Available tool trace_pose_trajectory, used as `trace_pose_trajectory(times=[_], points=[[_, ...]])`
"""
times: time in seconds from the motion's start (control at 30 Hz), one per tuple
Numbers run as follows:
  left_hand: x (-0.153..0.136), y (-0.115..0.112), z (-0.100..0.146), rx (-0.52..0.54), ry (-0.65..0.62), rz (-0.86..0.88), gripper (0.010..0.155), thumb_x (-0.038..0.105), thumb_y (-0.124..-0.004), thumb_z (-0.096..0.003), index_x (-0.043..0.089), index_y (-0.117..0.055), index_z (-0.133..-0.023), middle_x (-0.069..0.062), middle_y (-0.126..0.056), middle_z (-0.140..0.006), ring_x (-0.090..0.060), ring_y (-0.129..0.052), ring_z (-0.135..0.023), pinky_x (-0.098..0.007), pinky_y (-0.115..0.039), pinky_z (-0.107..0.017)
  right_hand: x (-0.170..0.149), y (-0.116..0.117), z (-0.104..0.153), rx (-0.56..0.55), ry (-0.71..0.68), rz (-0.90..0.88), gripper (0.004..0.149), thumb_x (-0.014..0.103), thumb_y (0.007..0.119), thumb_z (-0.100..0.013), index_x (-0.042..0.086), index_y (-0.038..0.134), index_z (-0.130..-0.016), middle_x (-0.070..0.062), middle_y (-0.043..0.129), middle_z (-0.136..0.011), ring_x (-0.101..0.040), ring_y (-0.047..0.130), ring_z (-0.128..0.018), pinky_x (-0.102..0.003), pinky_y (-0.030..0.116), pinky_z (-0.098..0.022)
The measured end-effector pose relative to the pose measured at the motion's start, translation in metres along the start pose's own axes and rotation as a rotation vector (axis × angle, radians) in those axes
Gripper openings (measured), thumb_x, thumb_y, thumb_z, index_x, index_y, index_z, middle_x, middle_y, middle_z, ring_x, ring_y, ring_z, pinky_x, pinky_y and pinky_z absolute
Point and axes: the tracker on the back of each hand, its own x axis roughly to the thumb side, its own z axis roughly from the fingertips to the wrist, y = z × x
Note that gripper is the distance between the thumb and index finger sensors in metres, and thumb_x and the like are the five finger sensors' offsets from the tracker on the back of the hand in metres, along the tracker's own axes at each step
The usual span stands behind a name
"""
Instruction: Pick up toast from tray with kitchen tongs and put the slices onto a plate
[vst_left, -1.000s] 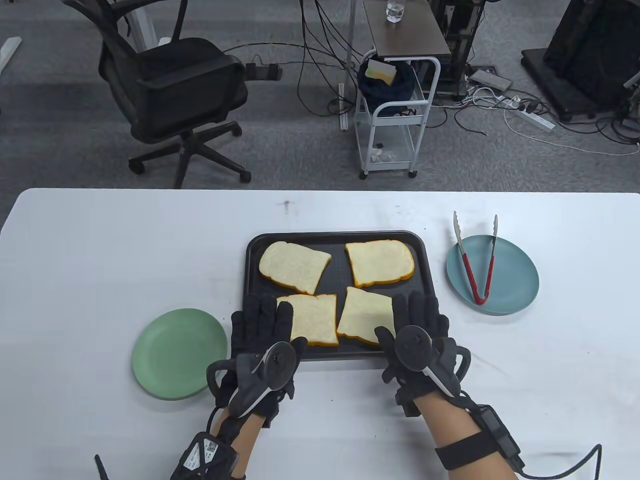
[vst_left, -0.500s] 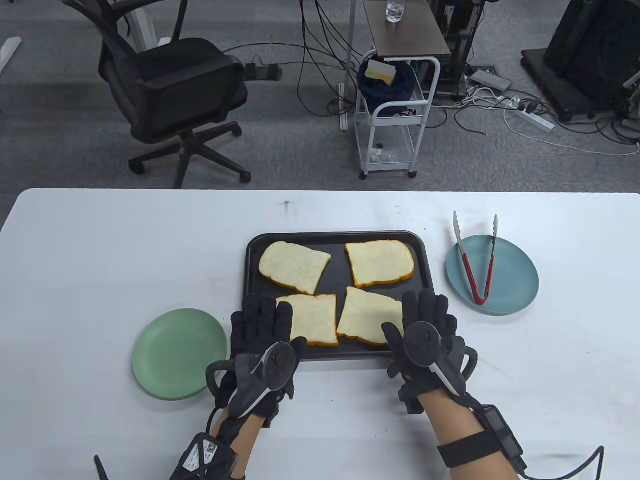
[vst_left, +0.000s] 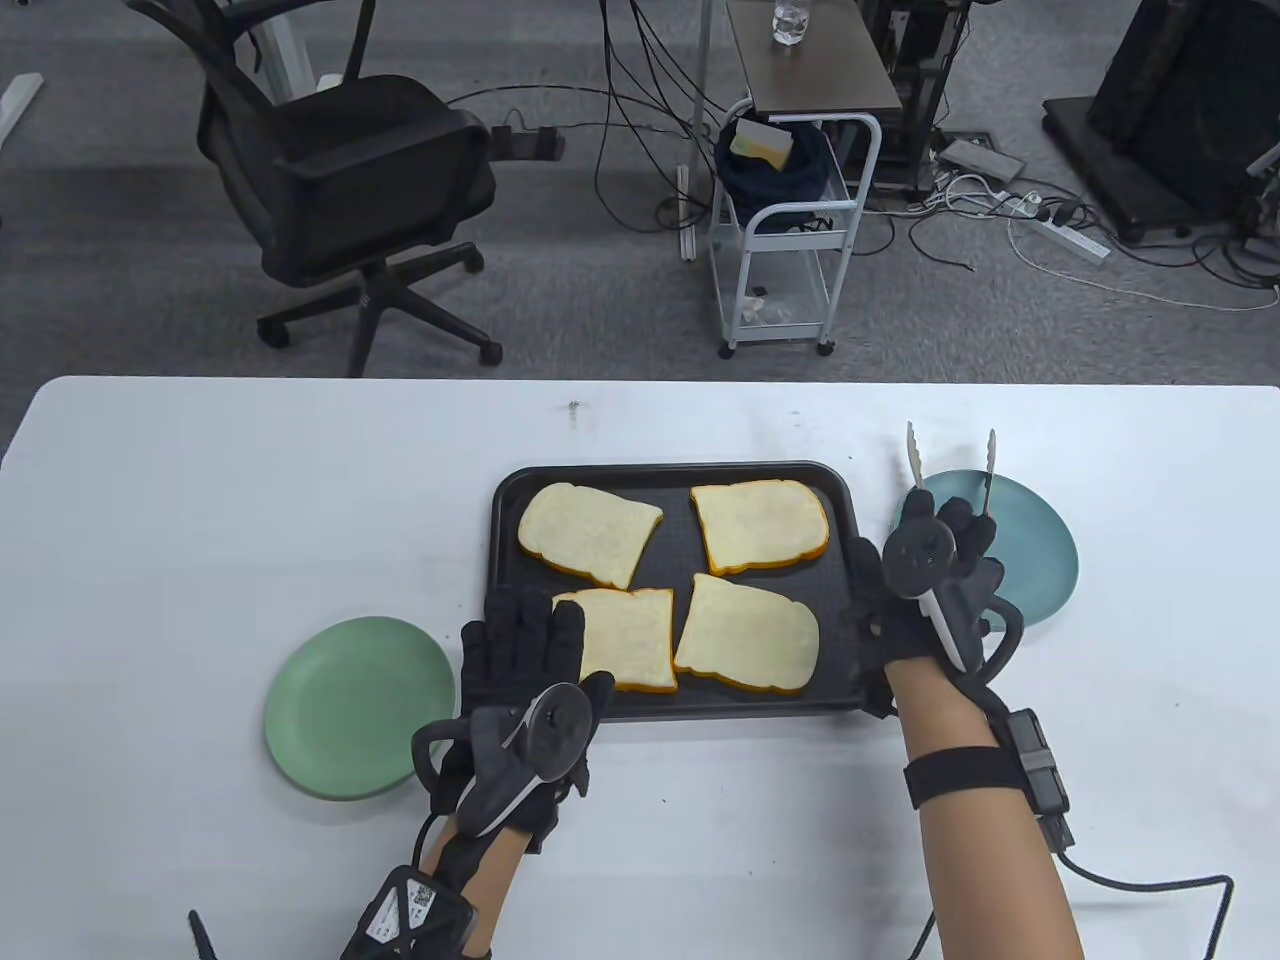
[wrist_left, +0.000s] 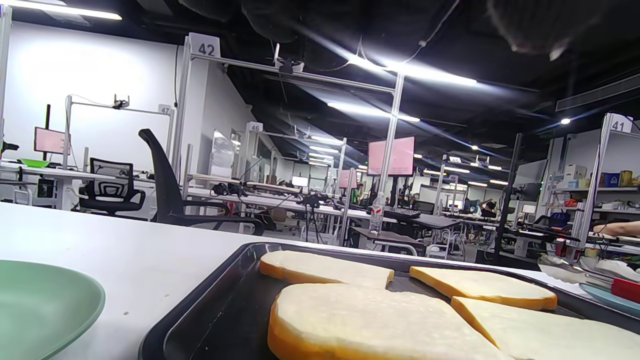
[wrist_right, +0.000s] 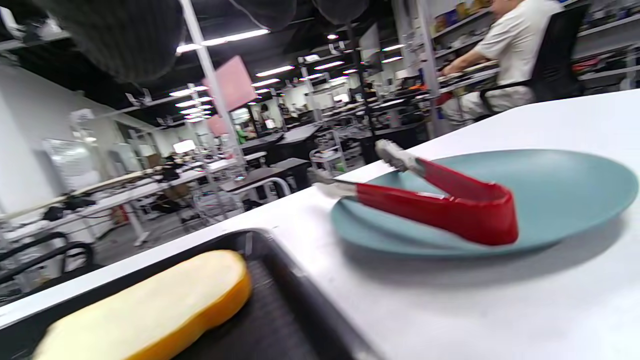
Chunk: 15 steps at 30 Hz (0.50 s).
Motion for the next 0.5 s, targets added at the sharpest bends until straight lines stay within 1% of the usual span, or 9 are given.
trace_pose_trajectory(times=[0.13,0.23,0.3,0.37,0.5], points=[[-0.002,-0.001,-0.001,-0.011,0.007,0.005,0.071,0.066,-0.062,-0.0393,0.037,-0.052,-0.104,0.003,-0.050,-0.119,-0.026,-0.040,-0.115,-0.048,-0.043,-0.083,-0.009,0.007,-0.031,0.019,0.103,0.048,0.082,0.064,0.066,-0.046,0.028,0.031,-0.111,-0.019,0.024,-0.118,-0.049,0.023,-0.104,-0.069,0.038,-0.069],[-0.004,-0.001,-0.001,-0.012,0.016,0.012,0.071,0.066,-0.062,-0.0393,0.038,-0.052,-0.104,0.003,-0.050,-0.119,-0.026,-0.040,-0.115,-0.048,-0.043,-0.083,-0.020,0.018,-0.052,0.077,0.184,0.084,0.087,0.068,0.066,-0.045,0.029,0.025,-0.111,-0.020,0.018,-0.118,-0.050,0.018,-0.104,-0.069,0.035,-0.069],[-0.004,0.000,-0.002,-0.011,0.018,0.024,0.071,0.066,-0.062,-0.0391,0.038,-0.053,-0.104,0.003,-0.050,-0.119,-0.026,-0.040,-0.115,-0.048,-0.043,-0.083,-0.027,0.028,-0.062,0.103,0.215,0.092,0.089,0.070,0.067,-0.044,0.031,0.022,-0.111,-0.021,0.013,-0.117,-0.050,0.015,-0.103,-0.070,0.033,-0.069],[-0.005,0.001,-0.002,-0.003,0.020,0.017,0.071,0.066,-0.062,-0.0391,0.038,-0.052,-0.104,0.003,-0.050,-0.119,-0.026,-0.040,-0.115,-0.048,-0.043,-0.083,-0.034,0.042,-0.070,0.137,0.252,0.097,0.092,0.071,0.067,-0.043,0.031,0.019,-0.110,-0.021,0.012,-0.117,-0.050,0.014,-0.103,-0.070,0.033,-0.069],[-0.007,0.000,-0.004,-0.006,0.026,0.030,0.071,0.066,-0.063,-0.0392,0.038,-0.052,-0.104,0.003,-0.050,-0.119,-0.026,-0.040,-0.115,-0.048,-0.043,-0.083,-0.042,0.068,-0.077,0.204,0.278,0.107,0.094,0.072,0.067,-0.042,0.031,0.015,-0.109,-0.022,0.011,-0.116,-0.052,0.015,-0.103,-0.071,0.034,-0.068]])
